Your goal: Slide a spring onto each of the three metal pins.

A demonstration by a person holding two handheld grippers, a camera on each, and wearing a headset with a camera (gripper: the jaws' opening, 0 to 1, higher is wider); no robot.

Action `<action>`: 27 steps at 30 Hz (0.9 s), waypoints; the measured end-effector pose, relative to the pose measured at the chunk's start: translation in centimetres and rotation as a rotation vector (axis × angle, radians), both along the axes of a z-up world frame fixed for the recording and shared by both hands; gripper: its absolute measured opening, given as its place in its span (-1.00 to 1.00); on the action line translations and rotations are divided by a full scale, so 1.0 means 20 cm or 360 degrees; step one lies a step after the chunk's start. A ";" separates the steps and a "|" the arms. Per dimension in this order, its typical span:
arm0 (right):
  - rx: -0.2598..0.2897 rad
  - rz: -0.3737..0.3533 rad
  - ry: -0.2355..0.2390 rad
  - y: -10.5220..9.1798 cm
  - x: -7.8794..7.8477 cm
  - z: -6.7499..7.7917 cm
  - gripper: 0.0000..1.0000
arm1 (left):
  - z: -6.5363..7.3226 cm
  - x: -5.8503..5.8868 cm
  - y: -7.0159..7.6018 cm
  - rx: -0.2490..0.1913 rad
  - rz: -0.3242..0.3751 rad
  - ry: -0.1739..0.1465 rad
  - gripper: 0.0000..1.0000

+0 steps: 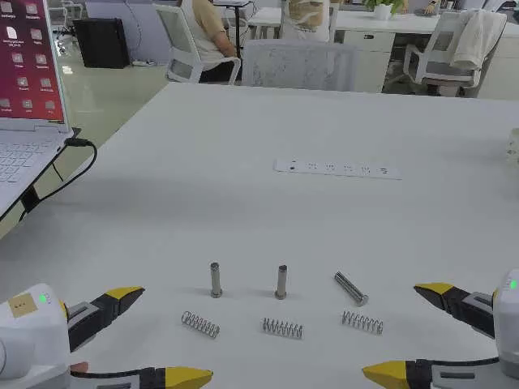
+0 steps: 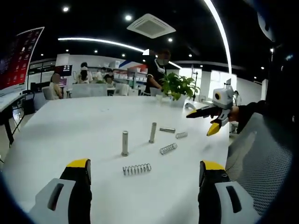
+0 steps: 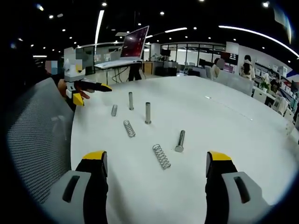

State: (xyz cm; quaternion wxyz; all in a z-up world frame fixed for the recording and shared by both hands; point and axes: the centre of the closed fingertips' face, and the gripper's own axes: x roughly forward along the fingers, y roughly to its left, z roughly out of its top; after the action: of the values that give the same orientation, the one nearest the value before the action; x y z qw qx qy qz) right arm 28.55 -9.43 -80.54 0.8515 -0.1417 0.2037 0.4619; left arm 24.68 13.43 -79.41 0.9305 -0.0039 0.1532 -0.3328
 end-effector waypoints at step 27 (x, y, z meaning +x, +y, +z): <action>-0.0005 -0.0008 -0.0002 -0.01 0.01 -0.01 0.73 | 0.01 0.00 0.00 -0.0007 0.0008 -0.0011 0.84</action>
State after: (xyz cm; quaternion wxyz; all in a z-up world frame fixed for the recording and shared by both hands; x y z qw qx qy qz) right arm 28.65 -9.54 -80.64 0.8526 -0.1429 0.2041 0.4593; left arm 24.73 13.49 -79.22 0.9318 -0.0052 0.1494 -0.3307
